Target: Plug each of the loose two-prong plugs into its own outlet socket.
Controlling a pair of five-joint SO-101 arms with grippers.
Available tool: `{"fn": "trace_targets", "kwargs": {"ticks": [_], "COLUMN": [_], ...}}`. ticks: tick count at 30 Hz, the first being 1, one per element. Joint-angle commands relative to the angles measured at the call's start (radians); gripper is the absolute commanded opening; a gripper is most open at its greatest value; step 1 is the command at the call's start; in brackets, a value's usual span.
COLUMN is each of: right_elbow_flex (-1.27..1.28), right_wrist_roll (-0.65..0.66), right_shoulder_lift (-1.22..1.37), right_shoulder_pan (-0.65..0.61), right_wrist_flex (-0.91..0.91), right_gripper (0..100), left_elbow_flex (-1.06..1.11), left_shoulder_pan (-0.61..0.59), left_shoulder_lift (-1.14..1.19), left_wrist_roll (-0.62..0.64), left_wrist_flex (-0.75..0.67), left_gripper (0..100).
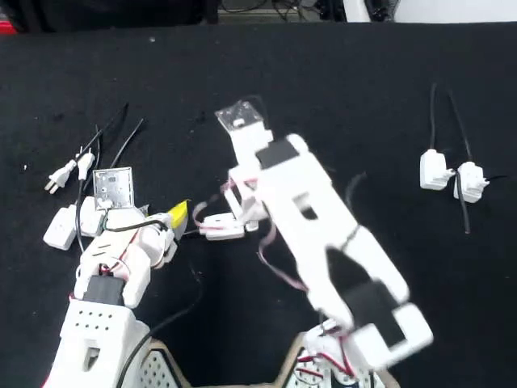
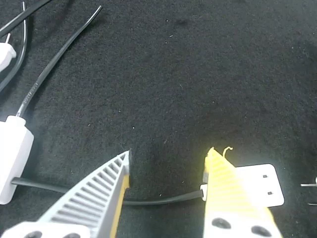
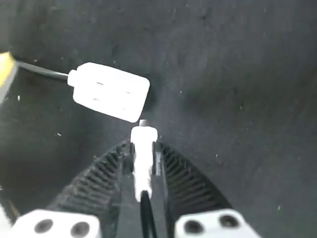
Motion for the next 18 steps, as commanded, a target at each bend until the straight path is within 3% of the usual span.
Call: {"fn": "trace_targets", "kwargs": {"ticks": [1,11,18], "right_elbow_flex": [-0.282,-0.392,-0.400], "right_wrist_roll": [-0.068,-0.169,-0.167], "right_shoulder_lift": [0.168,0.309,0.378], "right_shoulder_pan": [-0.009,-0.063,-0.058], "right_wrist_flex": [0.163,0.132,0.127], "right_gripper": [1.2,1.1,1.1], "left_elbow_flex": [-0.015,-0.015,-0.015], "left_shoulder_pan": [-0.002,-0.002,-0.002], "left_shoulder_lift": [-0.015,-0.015,-0.015], "left_wrist_roll": [0.011,0.011,0.011], "left_wrist_flex": [-0.011,-0.012,-0.012], "left_gripper": [24,24,24]}}
